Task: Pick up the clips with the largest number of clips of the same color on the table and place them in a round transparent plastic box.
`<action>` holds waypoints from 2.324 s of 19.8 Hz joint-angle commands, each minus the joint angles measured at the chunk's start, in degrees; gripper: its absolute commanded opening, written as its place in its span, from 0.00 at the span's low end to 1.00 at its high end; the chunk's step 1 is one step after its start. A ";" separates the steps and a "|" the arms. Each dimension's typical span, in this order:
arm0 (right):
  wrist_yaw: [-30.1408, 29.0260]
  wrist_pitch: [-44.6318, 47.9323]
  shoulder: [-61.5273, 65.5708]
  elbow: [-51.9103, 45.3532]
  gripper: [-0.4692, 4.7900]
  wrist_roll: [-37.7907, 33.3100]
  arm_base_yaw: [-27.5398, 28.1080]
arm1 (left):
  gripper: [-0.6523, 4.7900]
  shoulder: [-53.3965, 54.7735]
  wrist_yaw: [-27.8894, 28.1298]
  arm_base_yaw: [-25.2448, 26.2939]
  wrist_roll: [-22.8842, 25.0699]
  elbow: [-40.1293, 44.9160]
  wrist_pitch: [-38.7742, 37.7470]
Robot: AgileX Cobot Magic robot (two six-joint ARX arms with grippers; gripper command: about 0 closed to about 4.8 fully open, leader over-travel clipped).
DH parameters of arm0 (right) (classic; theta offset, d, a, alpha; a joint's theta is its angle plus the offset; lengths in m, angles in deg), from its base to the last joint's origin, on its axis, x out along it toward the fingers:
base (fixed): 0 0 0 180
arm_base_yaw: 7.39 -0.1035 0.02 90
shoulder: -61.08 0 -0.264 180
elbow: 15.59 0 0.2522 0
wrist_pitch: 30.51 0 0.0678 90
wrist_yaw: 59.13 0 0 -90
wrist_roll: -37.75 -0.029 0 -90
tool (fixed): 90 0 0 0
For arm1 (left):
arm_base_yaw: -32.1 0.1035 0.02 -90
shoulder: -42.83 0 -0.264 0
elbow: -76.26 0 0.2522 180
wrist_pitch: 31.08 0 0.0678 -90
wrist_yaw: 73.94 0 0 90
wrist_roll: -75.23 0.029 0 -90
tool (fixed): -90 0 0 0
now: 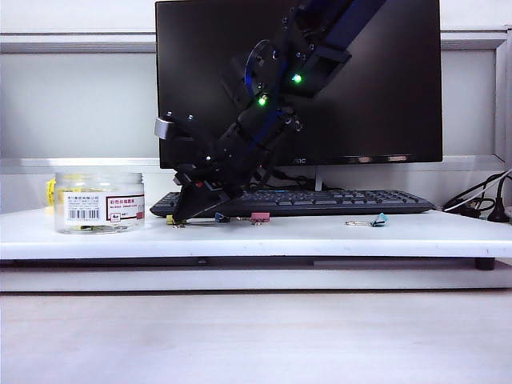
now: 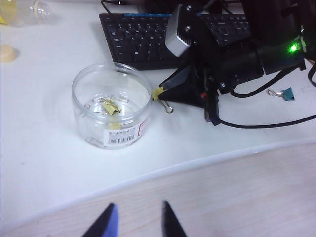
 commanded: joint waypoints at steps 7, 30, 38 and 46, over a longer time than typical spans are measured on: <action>0.52 -0.63 0.28 0.00 0.20 0.22 -0.17 | 0.35 0.04 -0.33 0.00 0.22 0.02 0.35; -4.74 -4.22 -2.75 3.48 0.50 -12.98 -0.39 | 0.34 0.04 0.13 0.00 1.29 0.02 1.62; -3.85 -8.31 -2.75 3.48 0.50 -14.78 -2.95 | 0.34 0.02 0.09 0.00 1.29 0.02 1.62; 12.22 -5.09 -2.64 3.48 0.53 -21.73 -6.47 | 0.34 -0.04 -0.02 0.00 1.29 0.02 1.55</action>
